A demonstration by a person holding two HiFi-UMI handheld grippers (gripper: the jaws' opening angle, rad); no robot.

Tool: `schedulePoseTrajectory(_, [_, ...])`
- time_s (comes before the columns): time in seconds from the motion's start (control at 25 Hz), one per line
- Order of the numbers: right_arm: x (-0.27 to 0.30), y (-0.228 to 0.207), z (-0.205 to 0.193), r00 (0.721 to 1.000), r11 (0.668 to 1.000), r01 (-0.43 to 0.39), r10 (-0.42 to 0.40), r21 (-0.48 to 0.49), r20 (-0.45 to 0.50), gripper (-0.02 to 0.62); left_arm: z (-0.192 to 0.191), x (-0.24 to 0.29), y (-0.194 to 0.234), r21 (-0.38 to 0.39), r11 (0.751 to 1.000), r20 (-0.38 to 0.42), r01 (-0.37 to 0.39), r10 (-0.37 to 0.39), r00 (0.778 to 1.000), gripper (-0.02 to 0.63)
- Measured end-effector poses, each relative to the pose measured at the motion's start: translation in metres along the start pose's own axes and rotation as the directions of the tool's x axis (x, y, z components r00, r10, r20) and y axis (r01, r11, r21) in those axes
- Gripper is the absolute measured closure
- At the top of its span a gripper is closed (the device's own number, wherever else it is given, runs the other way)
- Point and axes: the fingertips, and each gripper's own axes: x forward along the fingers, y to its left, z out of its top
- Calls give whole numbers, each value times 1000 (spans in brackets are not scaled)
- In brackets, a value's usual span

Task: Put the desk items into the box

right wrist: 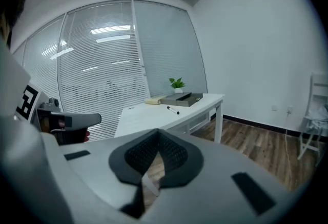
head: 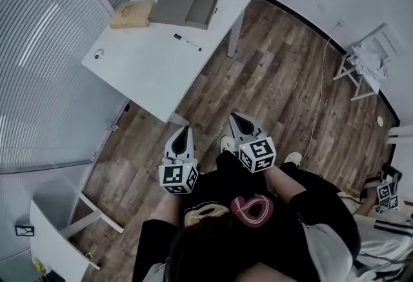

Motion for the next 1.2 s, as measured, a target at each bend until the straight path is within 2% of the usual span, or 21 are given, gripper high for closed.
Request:
schedulePoseTrajectory(0.44, [29,-55,25,997,997,-75,75,-30,-2,584,14,64,-3,-38,994,36,-98,99,994,588])
schedulePoseTrajectory(0.72, [37,-89,30,996,996,-84,84,-32,-22,584,18,84,-6,-56,986,57,-155,158,986,588])
schedulePoseTrajectory(1.2, [76,-93,31,994,997,-83,83,3,-66,584,24,109,31,-68,982,27,-179,181,983,588])
